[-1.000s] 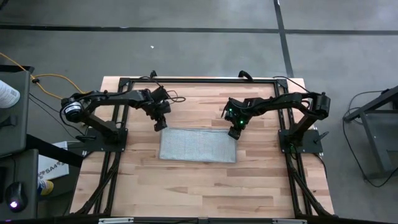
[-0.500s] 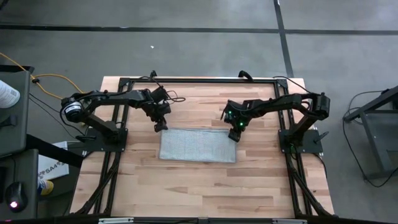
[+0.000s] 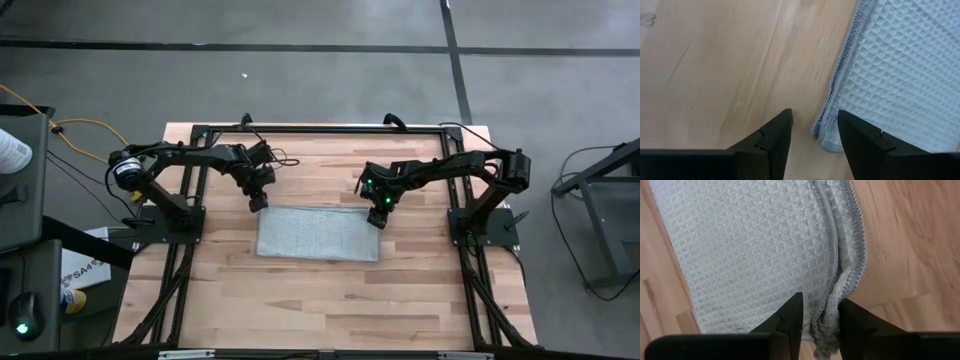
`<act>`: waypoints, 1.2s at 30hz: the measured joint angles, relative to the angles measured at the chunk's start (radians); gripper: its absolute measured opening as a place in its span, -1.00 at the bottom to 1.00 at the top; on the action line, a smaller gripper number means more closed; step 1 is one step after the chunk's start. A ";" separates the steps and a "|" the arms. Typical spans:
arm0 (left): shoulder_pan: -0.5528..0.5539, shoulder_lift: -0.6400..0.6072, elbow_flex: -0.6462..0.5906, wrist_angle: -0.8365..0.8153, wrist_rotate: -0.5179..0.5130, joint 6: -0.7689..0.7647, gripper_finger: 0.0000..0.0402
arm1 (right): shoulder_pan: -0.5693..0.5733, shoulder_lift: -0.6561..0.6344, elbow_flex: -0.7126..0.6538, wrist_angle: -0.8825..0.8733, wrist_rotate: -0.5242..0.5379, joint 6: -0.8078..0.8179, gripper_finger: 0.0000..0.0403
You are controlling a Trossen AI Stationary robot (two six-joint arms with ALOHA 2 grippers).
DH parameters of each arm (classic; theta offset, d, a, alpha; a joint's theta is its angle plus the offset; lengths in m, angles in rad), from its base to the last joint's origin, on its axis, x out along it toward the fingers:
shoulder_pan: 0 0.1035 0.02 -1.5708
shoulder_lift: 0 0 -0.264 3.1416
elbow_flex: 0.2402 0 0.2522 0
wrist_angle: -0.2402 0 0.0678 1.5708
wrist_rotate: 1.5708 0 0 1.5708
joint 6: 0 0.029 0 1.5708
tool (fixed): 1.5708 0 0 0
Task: Fold microfiber towels
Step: Fold the gray towel
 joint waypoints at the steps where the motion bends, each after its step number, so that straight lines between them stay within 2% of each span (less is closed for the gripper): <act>1: 0.000 0.001 0.000 0.000 0.016 0.000 -0.18 | 0.000 0.000 0.000 0.000 0.000 0.000 -0.56; 17: 0.000 0.006 -0.005 -0.032 0.130 -0.031 -0.18 | 0.000 0.000 0.000 0.000 0.003 0.000 -0.56; 27: -0.001 0.005 -0.005 -0.030 0.118 -0.022 -0.21 | 0.000 0.000 0.000 0.000 0.004 -0.002 -0.56; 31: -0.001 0.005 -0.005 -0.025 0.101 -0.018 -0.38 | 0.000 0.000 0.000 0.000 0.004 -0.002 -0.56; 36: 0.000 0.006 -0.006 -0.016 0.080 -0.016 -0.75 | 0.000 0.000 0.000 0.000 0.020 0.001 -0.56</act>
